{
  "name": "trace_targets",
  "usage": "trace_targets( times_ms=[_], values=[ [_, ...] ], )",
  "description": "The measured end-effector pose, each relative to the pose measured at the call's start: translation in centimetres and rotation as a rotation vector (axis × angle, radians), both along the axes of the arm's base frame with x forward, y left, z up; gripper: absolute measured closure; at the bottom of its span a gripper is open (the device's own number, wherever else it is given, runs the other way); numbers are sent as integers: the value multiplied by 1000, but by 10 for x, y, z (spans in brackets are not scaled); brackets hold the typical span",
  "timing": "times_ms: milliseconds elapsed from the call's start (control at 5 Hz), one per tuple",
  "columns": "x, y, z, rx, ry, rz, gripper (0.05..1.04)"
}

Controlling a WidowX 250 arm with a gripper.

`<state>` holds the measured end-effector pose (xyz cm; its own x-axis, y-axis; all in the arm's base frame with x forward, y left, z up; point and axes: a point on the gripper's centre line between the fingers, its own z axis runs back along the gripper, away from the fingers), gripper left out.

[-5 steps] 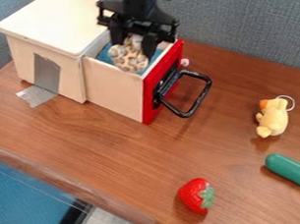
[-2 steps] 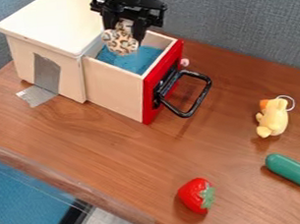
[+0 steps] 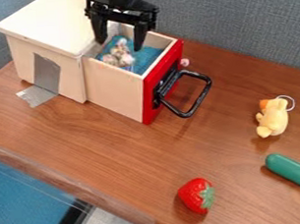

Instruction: Puting the object into the drawer

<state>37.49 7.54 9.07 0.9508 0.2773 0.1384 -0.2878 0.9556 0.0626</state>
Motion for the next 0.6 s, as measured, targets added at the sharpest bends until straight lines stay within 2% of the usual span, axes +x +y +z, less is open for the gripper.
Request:
trace_targets(
  times_ms=[200, 400, 600],
  values=[
    [3, -3, 1, -22, -17, 0, 83],
    [3, -12, 12, -24, -33, -37, 83],
    [4, -26, 34, -21, -80, -88, 83]
  ],
)
